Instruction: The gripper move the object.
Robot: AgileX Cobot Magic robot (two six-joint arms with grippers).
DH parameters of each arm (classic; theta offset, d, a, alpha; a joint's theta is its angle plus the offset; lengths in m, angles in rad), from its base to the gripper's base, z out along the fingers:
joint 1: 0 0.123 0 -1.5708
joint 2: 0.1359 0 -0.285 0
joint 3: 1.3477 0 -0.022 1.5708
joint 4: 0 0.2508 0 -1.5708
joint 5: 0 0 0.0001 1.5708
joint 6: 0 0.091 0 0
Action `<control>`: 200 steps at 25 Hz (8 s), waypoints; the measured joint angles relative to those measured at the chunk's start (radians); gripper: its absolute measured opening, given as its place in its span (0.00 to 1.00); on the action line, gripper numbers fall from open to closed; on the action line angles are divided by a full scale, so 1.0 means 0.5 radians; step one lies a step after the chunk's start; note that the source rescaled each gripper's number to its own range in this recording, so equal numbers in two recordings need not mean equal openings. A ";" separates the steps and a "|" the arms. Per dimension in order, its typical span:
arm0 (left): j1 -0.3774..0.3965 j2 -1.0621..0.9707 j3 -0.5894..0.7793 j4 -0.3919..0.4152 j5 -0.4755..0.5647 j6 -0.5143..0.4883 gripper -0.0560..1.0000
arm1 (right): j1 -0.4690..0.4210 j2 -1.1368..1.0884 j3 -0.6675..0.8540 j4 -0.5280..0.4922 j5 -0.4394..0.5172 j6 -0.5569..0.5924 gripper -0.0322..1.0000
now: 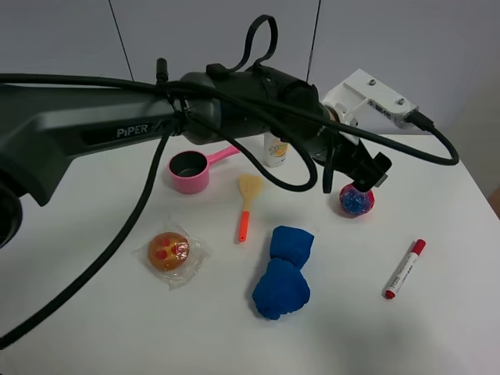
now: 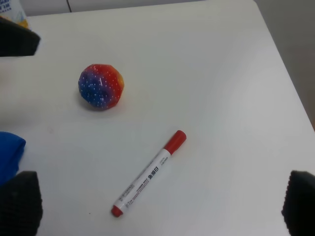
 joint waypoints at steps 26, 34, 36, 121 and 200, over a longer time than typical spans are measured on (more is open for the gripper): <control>0.022 0.566 -0.368 0.000 -0.437 -0.035 0.90 | 0.000 0.000 0.000 0.000 0.000 0.000 1.00; -0.042 0.612 -0.376 -0.033 -0.340 -0.035 0.90 | 0.000 0.000 0.000 0.000 0.000 0.000 1.00; -0.046 0.642 -0.376 -0.061 -0.345 -0.035 0.90 | 0.000 0.000 0.000 0.000 0.000 0.000 1.00; 0.928 -0.545 1.300 0.014 -0.702 0.166 0.08 | 0.000 0.000 0.000 0.000 0.000 0.000 1.00; 2.270 -3.780 1.855 0.024 1.444 0.185 0.99 | 0.000 0.000 0.000 0.000 0.000 0.000 1.00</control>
